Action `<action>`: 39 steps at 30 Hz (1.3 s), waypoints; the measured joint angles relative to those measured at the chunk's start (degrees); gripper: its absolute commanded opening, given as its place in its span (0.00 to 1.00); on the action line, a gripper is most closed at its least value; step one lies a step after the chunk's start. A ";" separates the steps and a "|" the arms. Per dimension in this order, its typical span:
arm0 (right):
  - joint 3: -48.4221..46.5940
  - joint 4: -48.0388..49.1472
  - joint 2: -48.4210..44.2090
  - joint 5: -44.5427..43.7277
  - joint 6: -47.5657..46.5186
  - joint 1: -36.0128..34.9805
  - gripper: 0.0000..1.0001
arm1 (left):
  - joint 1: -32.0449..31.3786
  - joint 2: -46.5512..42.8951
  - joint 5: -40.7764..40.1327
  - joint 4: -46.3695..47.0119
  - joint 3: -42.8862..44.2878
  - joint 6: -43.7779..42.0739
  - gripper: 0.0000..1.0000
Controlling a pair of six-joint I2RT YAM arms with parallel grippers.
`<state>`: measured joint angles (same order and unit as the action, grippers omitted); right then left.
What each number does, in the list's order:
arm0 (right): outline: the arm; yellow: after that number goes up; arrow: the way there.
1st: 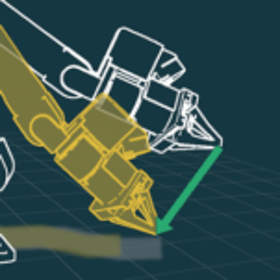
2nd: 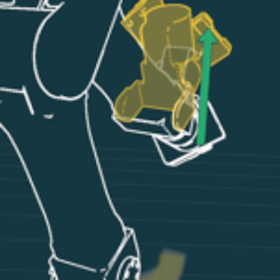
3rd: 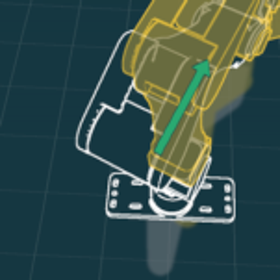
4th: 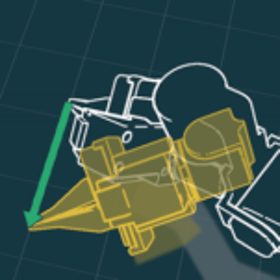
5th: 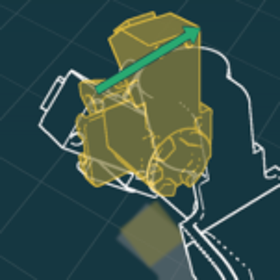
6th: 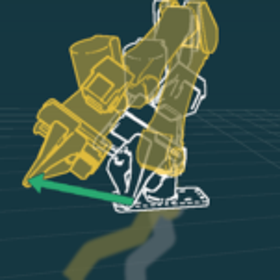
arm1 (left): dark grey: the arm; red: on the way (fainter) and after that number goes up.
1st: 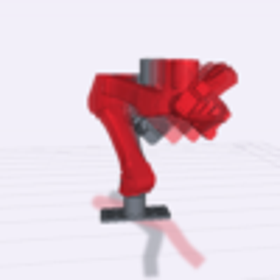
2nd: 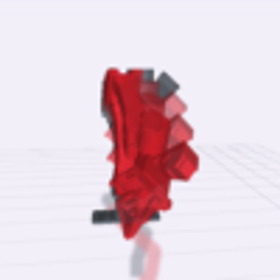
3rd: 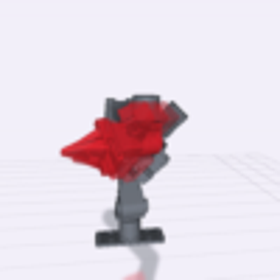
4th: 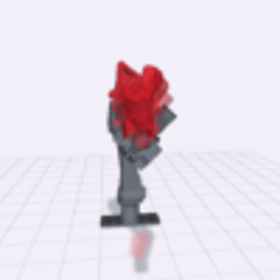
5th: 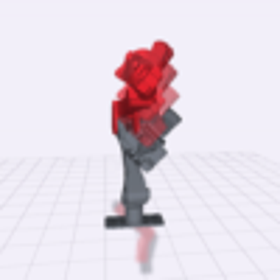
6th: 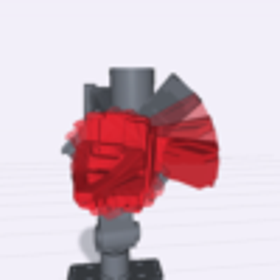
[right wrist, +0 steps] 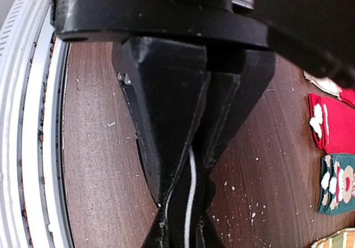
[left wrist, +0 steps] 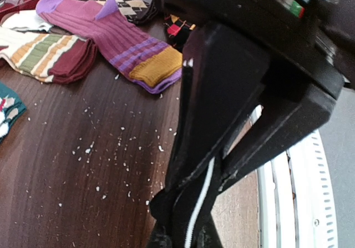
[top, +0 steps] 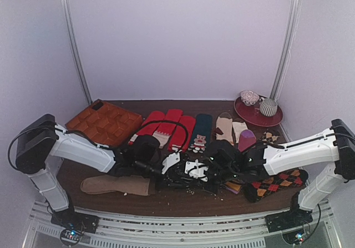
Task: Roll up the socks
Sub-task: Pass from the right arm to the left, then place the sock in the storage box.
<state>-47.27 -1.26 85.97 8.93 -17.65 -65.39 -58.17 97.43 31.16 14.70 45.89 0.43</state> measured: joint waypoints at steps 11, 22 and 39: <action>-1.75 -0.50 1.51 -2.21 2.08 0.20 0.24 | 0.33 -0.61 -2.97 -0.81 0.04 1.18 0.00; -1.79 2.91 -5.27 -0.28 9.68 6.69 0.57 | 8.85 -5.70 -9.33 -4.15 0.74 -0.09 0.00; 4.96 10.75 -13.53 4.37 20.68 12.55 0.58 | 47.21 -10.19 -15.87 -10.69 9.86 -2.03 0.00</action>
<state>-42.30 9.50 72.44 13.30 3.03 -52.84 -10.96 87.24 15.29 4.01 55.75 -1.61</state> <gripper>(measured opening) 0.590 0.072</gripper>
